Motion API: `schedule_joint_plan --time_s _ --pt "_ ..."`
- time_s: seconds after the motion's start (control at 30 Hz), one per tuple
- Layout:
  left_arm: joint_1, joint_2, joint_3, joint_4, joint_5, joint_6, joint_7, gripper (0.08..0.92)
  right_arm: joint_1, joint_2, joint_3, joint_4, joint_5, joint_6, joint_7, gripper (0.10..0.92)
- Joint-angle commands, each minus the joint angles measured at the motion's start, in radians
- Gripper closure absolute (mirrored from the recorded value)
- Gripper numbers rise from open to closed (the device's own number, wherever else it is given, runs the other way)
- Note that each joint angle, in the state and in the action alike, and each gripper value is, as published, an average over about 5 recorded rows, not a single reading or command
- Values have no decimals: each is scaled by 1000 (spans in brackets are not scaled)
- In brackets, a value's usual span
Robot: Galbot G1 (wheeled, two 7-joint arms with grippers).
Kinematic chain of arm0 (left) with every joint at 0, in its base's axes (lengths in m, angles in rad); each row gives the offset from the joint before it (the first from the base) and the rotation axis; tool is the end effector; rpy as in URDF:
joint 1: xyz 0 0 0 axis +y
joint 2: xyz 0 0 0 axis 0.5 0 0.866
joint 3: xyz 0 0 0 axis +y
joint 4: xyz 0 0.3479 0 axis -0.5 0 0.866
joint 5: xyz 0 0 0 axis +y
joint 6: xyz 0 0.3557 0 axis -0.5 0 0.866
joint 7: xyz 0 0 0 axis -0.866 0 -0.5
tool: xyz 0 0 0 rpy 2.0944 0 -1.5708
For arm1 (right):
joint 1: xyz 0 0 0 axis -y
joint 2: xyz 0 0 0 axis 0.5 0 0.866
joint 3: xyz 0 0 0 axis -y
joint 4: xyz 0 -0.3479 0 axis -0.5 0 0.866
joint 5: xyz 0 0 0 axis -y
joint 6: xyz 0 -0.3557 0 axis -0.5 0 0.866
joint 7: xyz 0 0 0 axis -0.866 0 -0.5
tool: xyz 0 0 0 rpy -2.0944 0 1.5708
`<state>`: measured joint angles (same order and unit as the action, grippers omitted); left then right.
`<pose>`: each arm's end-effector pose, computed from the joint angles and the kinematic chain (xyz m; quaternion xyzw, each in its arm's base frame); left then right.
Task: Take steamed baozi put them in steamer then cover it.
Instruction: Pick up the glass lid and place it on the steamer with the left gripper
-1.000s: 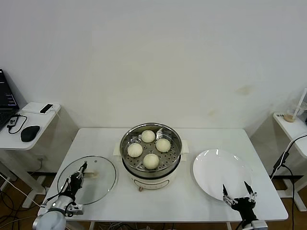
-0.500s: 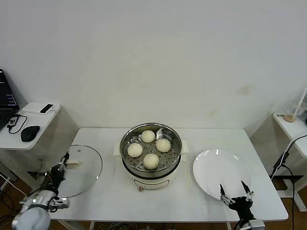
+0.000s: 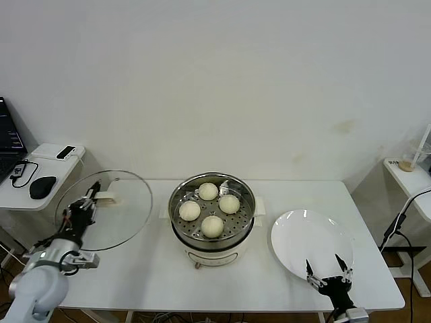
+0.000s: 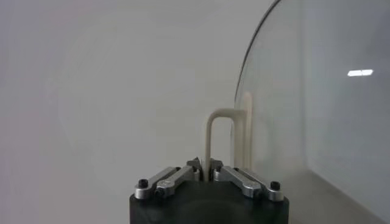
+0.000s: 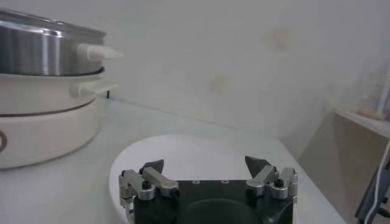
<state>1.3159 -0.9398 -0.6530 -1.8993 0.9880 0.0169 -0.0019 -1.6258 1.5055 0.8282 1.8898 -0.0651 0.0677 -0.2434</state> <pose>0.2787 0.1726 -0.2454 -0.0013 0.6859 0.7258 0.0529 0.1444 -0.1165 -0.3681 0.0057 -0.9870 0.1183 0.1089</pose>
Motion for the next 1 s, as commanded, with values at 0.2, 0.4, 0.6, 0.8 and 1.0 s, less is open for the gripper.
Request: schedule_joint_plan --time_s 0.2,0.4,0.6,0.8,1.0 --pt "-288 -4 458 -104 -20 223 131 850 -8 2 0 2 -29 0 -2 203" --pt "-420 -83 581 -72 56 309 193 850 -6 7 -11 -1 -54 1 -2 203" --pt "-484 -161 663 -44 147 375 254 850 -1 16 -24 -14 -82 5 -2 203" --pt "-505 -252 719 -10 257 410 310 850 2 18 -29 -25 -94 8 -2 203" --pt "-497 -327 738 23 313 420 341 850 2 18 -33 -27 -99 8 -2 203"
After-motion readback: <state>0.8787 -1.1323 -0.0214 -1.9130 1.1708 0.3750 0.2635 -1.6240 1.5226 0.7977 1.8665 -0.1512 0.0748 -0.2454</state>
